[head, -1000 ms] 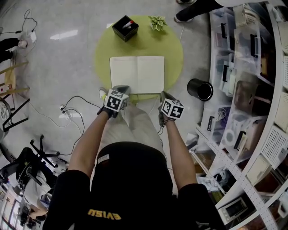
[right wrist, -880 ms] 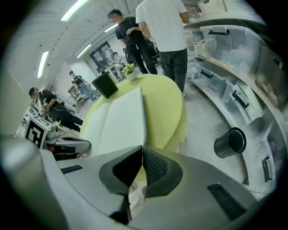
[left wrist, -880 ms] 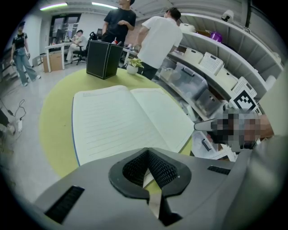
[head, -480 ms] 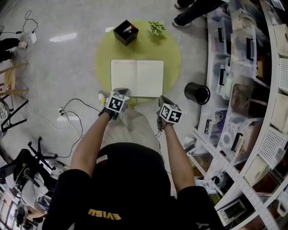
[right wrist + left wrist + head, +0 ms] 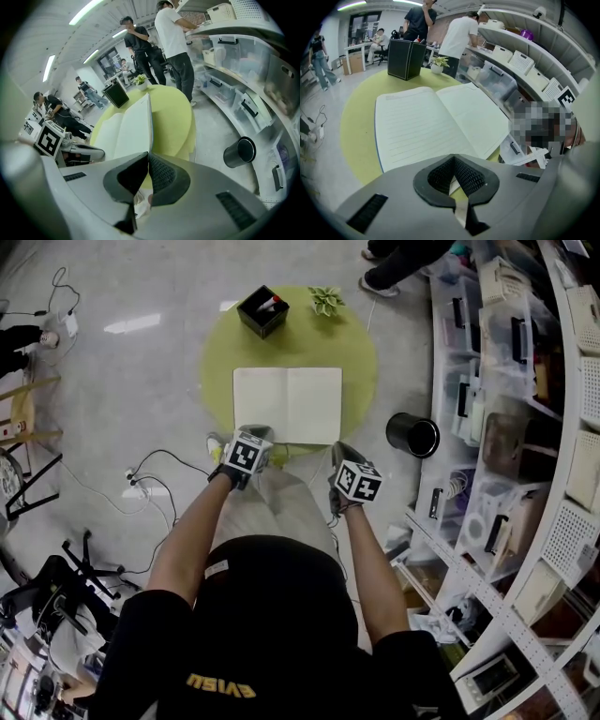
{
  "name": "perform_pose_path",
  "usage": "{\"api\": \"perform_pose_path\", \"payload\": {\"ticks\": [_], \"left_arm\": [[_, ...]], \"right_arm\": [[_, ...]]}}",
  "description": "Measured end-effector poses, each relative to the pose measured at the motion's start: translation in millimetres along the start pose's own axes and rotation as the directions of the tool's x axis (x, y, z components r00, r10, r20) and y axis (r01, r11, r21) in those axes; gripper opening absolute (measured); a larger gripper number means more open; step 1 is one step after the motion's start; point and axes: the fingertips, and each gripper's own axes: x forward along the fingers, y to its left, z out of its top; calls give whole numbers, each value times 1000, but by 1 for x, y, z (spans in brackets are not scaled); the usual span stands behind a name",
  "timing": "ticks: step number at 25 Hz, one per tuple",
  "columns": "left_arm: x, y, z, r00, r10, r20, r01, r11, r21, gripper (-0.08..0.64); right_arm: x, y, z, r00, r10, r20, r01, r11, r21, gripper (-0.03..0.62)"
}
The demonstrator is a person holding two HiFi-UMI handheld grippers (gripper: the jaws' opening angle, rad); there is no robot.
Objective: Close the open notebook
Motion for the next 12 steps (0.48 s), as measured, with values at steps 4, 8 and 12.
{"api": "perform_pose_path", "payload": {"ticks": [4, 8, 12], "left_arm": [[4, 0, 0, 1000, -16, -7, 16, 1000, -9, 15], [4, 1, 1, 1000, -15, -10, 15, 999, -29, 15], [4, -2, 1, 1000, -22, -14, 22, 999, -34, 15]], "right_arm": [[-1, 1, 2, 1000, -4, 7, 4, 1000, -10, 9], [-6, 4, 3, 1000, -3, 12, 3, 1000, -14, 9], [-9, 7, 5, 1000, 6, 25, -5, 1000, -20, 9]]}}
